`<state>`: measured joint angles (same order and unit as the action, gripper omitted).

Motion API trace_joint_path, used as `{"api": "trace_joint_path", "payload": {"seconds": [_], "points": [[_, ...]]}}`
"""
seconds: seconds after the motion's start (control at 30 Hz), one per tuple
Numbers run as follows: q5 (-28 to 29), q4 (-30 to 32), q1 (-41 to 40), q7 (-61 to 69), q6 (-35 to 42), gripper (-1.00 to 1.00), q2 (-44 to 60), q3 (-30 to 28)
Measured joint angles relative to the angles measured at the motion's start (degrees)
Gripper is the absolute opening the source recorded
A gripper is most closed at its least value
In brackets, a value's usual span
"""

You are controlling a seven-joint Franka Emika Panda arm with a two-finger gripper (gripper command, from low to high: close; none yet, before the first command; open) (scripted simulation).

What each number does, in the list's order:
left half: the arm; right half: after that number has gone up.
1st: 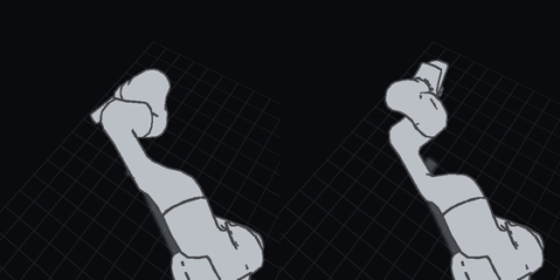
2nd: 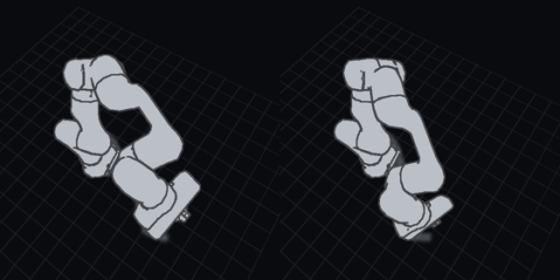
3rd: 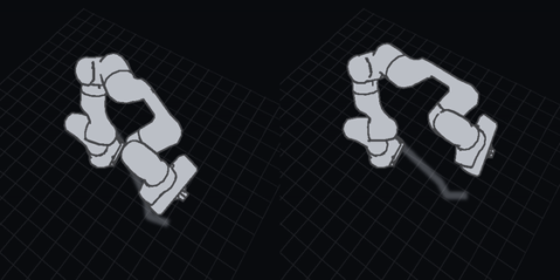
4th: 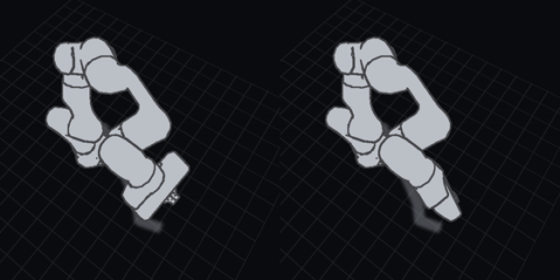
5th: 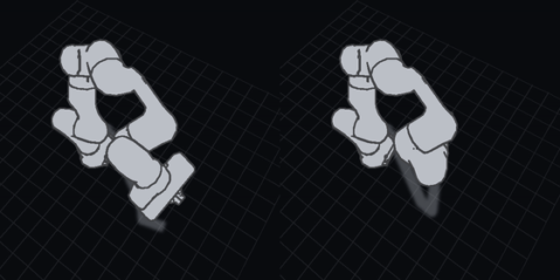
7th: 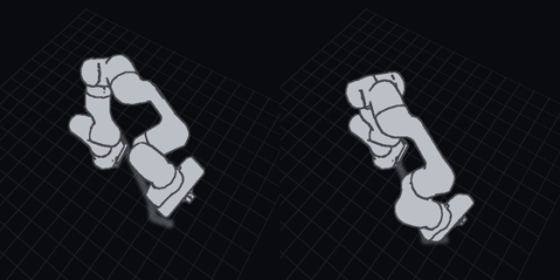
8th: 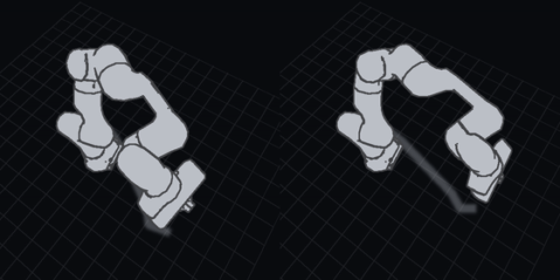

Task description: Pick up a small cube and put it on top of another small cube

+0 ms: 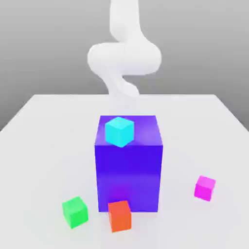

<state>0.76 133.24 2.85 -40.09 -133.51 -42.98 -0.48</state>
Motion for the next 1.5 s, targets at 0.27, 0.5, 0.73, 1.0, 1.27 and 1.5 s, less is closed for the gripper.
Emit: {"api": "trace_joint_path", "payload": {"seconds": [0.27,0.5,0.73,1.0,1.27,1.5], "points": [[2.1,4.7,9.2,18.9,-5.6,0.0,9.2,-2.0],[3.0,8.8,16.6,35.7,-10.4,0.0,17.1,-3.7],[3.3,12.8,23.9,53.0,-15.2,0.0,25.1,-5.4],[1.9,17.5,30.7,74.1,-20.7,0.0,34.2,-5.6],[-0.4,22.1,36.2,95.7,-26.3,0.0,43.3,-3.2],[-1.6,23.2,36.5,106.4,-34.1,0.0,54.1,-0.5]]}}
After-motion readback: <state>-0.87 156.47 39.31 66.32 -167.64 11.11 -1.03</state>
